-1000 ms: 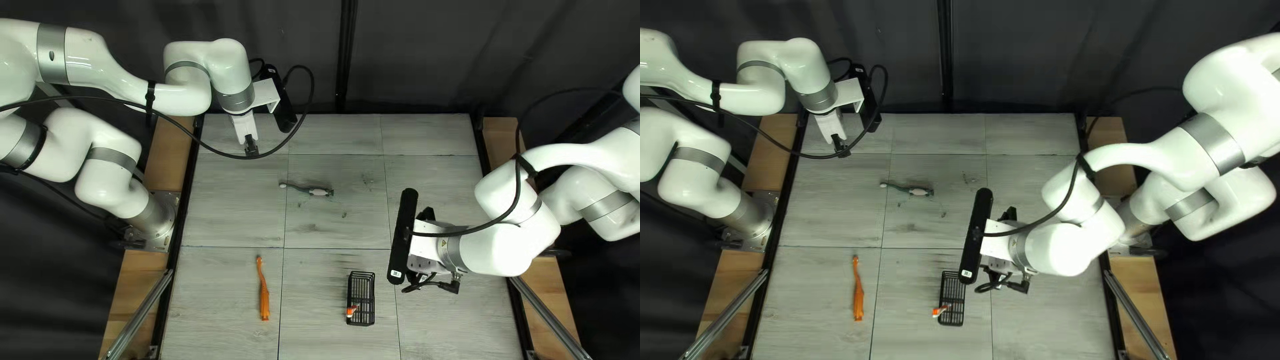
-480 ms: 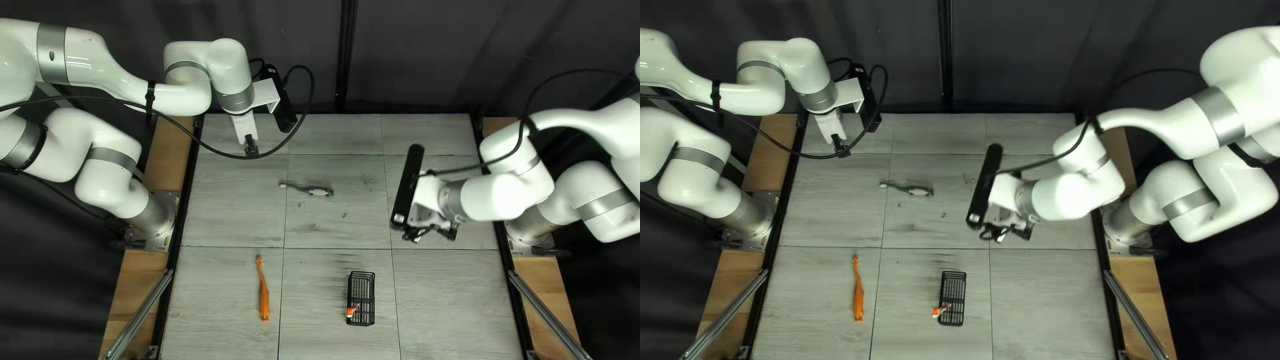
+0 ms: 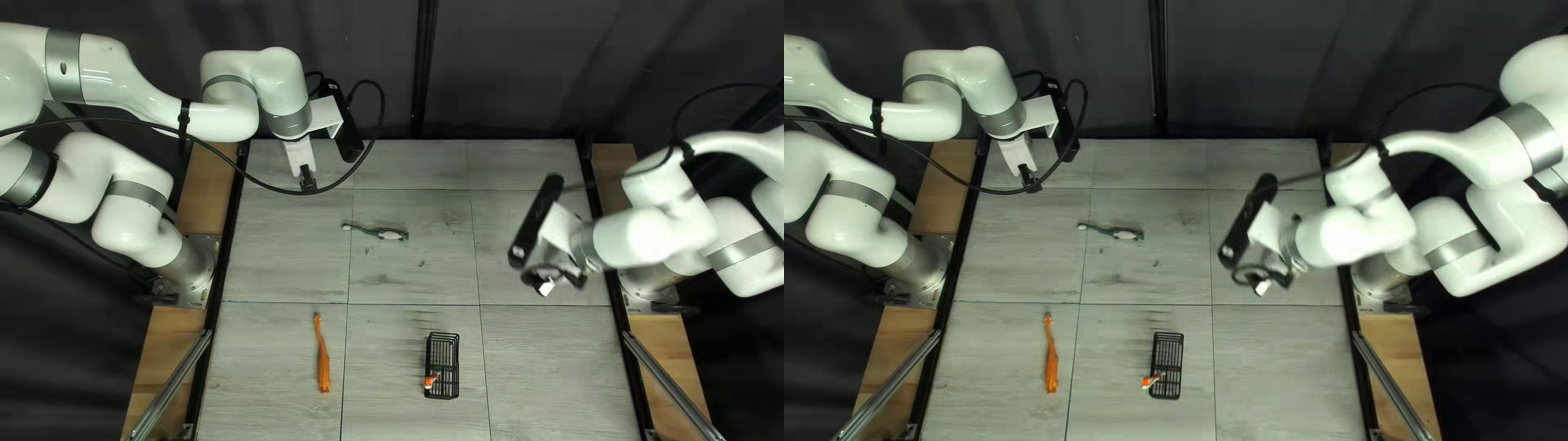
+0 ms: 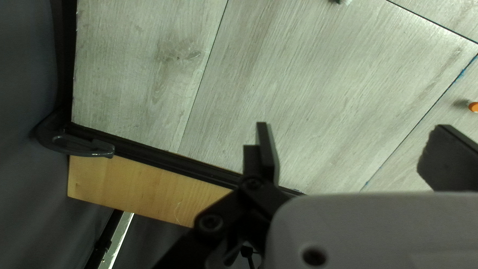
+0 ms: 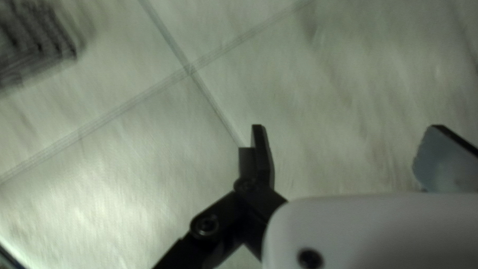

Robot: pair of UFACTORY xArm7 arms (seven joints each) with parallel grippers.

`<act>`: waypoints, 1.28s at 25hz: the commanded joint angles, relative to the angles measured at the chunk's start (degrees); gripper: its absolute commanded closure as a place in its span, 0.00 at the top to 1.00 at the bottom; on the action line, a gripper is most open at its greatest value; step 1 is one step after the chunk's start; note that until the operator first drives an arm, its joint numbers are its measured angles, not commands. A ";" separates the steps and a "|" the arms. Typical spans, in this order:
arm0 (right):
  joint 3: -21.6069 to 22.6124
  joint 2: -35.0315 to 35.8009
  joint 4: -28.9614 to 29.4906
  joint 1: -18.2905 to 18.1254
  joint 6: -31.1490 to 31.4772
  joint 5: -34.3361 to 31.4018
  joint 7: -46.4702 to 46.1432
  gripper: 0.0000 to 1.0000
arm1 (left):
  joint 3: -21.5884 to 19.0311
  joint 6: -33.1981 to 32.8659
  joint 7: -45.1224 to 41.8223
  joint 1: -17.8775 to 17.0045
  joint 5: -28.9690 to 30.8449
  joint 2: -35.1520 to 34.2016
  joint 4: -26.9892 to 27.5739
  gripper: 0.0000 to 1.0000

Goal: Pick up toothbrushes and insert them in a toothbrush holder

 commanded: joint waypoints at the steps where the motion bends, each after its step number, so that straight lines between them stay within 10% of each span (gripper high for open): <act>1: 3.01 9.52 6.96 6.33 4.48 6.33 -1.32 1.00 | 0.00 0.00 0.00 0.00 0.00 0.00 0.00 1.00; 12: 9.11 14.99 11.27 17.57 7.44 13.53 -12.79 1.00 | 0.00 0.00 0.00 0.00 0.00 0.00 0.00 1.00; 27: 10.07 16.44 10.68 18.75 1.01 16.53 -9.89 1.00 | 0.00 0.00 0.00 0.00 0.00 0.00 0.00 1.00; 32: 10.07 16.44 10.68 18.75 1.01 16.53 -9.89 1.00 | 1.19 -15.51 6.50 -4.35 -1.17 4.56 -7.60 1.00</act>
